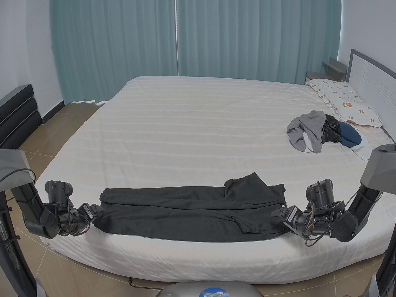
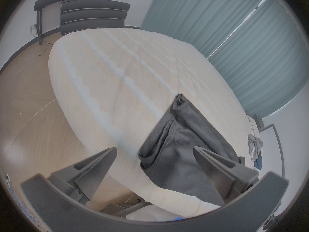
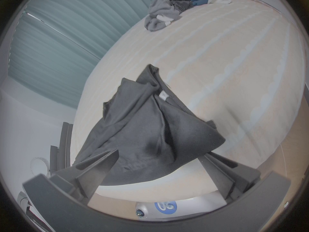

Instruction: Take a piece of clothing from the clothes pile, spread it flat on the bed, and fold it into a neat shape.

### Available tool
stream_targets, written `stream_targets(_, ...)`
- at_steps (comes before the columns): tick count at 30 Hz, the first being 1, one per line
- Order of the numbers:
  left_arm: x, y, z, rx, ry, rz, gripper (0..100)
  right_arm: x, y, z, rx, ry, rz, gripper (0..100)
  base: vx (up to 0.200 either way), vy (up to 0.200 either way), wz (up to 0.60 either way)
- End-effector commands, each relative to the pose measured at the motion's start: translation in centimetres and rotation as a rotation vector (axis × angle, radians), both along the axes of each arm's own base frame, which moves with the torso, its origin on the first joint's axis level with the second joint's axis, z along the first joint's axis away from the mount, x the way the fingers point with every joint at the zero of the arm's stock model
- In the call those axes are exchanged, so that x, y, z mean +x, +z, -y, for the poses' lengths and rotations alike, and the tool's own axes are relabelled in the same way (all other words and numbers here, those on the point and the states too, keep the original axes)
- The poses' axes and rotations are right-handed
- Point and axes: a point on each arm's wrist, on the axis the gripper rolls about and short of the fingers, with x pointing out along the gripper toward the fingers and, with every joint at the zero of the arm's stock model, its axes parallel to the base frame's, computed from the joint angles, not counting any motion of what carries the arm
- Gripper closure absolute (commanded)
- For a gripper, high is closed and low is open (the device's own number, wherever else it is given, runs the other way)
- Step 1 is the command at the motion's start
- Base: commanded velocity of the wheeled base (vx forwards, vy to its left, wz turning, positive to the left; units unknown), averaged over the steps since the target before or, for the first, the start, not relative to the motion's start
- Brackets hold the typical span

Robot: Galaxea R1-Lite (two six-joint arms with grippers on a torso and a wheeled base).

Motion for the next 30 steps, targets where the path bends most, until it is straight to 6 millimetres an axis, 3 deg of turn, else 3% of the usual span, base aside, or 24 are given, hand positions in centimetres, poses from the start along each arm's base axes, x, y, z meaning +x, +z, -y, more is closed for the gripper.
stream_targets(1,0.9,2.1,-0.8,0.000,0.024,0.093,0,0.1,2.8,1.5,0.011,-0.039,0.080,0,0.000,0.000,0.00)
stream_targets(5,2.7,3.0,-0.9,-0.004,0.003,0.155,0,0.8,3.4,2.8,0.015,-0.083,0.106,0,0.000,0.000,0.00)
stream_targets(10,5.7,2.2,-0.4,-0.011,-0.025,0.126,0,1.1,3.3,3.2,0.049,-0.070,0.101,0,0.000,0.000,0.00)
stream_targets(18,8.9,-0.7,-0.5,-0.009,-0.036,0.082,0,1.3,3.2,3.5,0.063,-0.065,0.095,0,0.000,0.000,0.00)
stream_targets(19,8.9,-0.7,-0.5,-0.009,-0.036,0.082,100,1.3,3.2,3.5,0.063,-0.065,0.095,0,0.000,0.000,0.00)
stream_targets(25,8.8,-0.9,0.0,-0.024,-0.060,0.077,100,1.6,2.7,3.3,0.079,-0.043,0.080,0,0.000,0.000,0.00)
stream_targets(30,9.2,-0.4,-0.2,-0.021,-0.047,0.101,100,3.5,3.4,2.1,0.128,-0.015,0.116,0,0.000,0.000,0.00)
